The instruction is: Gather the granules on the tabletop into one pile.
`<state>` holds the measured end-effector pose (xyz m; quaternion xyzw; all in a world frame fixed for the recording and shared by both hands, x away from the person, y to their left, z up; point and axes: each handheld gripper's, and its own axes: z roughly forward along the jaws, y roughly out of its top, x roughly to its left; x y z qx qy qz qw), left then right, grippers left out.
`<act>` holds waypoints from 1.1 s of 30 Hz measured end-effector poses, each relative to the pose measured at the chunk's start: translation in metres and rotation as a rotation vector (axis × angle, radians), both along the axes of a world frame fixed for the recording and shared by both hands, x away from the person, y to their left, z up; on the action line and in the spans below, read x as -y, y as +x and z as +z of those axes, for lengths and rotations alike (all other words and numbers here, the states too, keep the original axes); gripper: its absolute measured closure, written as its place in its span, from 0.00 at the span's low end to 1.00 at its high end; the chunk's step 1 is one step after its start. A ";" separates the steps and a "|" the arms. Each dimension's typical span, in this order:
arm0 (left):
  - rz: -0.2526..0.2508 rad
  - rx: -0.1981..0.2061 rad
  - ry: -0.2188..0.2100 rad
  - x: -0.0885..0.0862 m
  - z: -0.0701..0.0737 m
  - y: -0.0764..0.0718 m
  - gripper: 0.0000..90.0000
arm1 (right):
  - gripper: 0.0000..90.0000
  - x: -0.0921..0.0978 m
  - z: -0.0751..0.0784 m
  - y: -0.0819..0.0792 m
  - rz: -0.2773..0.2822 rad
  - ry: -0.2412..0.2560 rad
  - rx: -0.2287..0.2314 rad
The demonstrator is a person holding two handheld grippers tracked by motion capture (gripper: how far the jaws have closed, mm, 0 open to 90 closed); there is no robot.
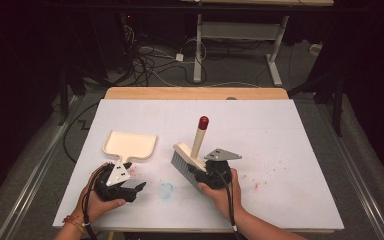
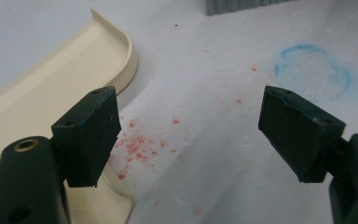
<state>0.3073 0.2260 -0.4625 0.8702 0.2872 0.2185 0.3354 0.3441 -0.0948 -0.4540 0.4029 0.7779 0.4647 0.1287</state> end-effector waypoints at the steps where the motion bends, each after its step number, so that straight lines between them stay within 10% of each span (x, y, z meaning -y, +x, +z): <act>1: 0.000 0.000 0.000 0.000 0.000 0.000 0.22 | 0.75 0.005 0.000 0.000 -0.018 0.000 -0.004; 12: -0.015 -0.006 0.007 0.004 0.000 0.003 0.22 | 0.75 0.042 0.005 -0.004 -0.067 0.011 -0.028; 24: -0.026 -0.013 0.016 0.005 -0.001 0.004 0.22 | 0.75 0.077 0.043 -0.009 -0.010 -0.031 0.118; 33: -0.025 -0.009 0.027 0.006 -0.001 0.003 0.22 | 0.75 0.119 0.044 -0.020 -0.033 -0.170 0.189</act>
